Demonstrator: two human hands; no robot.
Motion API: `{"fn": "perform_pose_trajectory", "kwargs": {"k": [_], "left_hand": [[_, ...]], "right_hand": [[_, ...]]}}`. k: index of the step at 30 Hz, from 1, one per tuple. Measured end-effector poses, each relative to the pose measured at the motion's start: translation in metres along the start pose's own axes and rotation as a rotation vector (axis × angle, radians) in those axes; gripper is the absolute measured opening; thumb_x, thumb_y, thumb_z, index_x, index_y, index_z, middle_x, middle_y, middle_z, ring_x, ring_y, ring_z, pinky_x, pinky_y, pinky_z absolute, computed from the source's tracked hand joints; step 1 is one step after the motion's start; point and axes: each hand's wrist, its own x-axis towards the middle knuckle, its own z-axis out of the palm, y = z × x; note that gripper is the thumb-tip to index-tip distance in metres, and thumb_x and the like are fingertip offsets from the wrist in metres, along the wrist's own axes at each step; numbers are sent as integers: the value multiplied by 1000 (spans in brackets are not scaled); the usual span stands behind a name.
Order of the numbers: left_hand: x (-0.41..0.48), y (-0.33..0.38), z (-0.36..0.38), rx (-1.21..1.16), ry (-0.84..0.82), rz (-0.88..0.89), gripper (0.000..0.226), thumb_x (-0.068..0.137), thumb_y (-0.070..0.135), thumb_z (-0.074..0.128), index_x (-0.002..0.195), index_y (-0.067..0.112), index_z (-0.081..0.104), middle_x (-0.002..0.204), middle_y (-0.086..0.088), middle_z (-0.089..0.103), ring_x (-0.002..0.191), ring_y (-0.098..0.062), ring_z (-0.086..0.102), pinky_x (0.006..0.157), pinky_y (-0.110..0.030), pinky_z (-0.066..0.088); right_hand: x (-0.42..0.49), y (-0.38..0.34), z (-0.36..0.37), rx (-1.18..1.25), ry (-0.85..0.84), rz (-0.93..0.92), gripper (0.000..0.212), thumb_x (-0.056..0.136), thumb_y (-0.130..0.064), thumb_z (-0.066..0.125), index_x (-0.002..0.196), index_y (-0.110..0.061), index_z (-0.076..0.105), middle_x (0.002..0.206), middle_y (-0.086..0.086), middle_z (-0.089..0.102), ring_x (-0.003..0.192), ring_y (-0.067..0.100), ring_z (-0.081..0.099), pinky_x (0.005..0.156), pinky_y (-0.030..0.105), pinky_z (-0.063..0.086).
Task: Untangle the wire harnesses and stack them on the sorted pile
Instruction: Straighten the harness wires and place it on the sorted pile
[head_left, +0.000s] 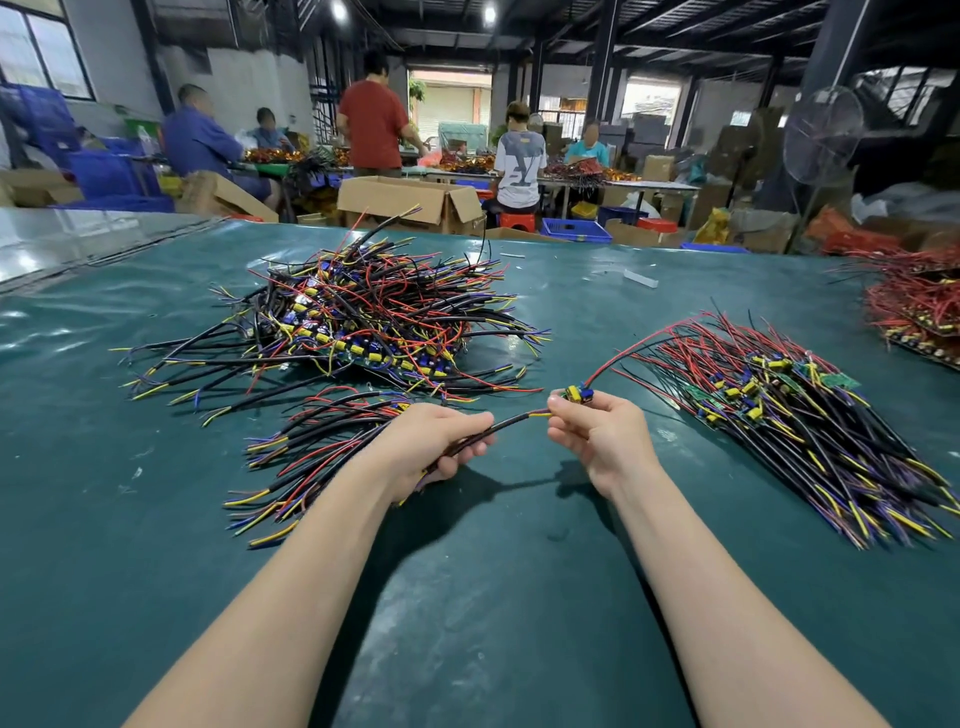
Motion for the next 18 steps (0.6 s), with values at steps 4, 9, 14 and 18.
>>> {"fn": "perform_pose_trajectory", "kwargs": {"k": [4, 9, 14, 18], "left_hand": [[-2, 5, 5, -23, -32, 71, 26, 91, 17, 56, 69, 4, 61, 42, 8, 49, 33, 0, 36, 29, -8, 21], [-4, 4, 2, 122, -120, 12, 29, 93, 20, 53, 69, 7, 63, 43, 9, 49, 36, 0, 37, 31, -9, 20], [-11, 7, -2, 340, -201, 56, 23, 93, 18, 53, 78, 11, 69, 44, 12, 45, 38, -1, 33, 35, -11, 21], [-15, 15, 0, 331, -290, 125, 26, 93, 14, 52, 73, 13, 69, 41, 12, 41, 36, -1, 31, 37, -11, 25]], "right_hand": [[3, -1, -5, 8, -12, 0, 16, 81, 8, 60, 70, -3, 61, 43, -4, 57, 38, 2, 53, 43, 13, 48], [7, 4, -5, -103, -3, -7, 16, 80, 9, 62, 69, -3, 61, 43, -5, 58, 38, 2, 54, 43, 14, 48], [13, 2, -17, -52, 91, 7, 18, 81, 10, 60, 69, -3, 59, 40, -6, 56, 35, 1, 52, 40, 13, 47], [13, 2, -13, -80, 54, -36, 19, 81, 10, 60, 68, -4, 59, 42, -6, 57, 36, 1, 52, 42, 14, 47]]}}
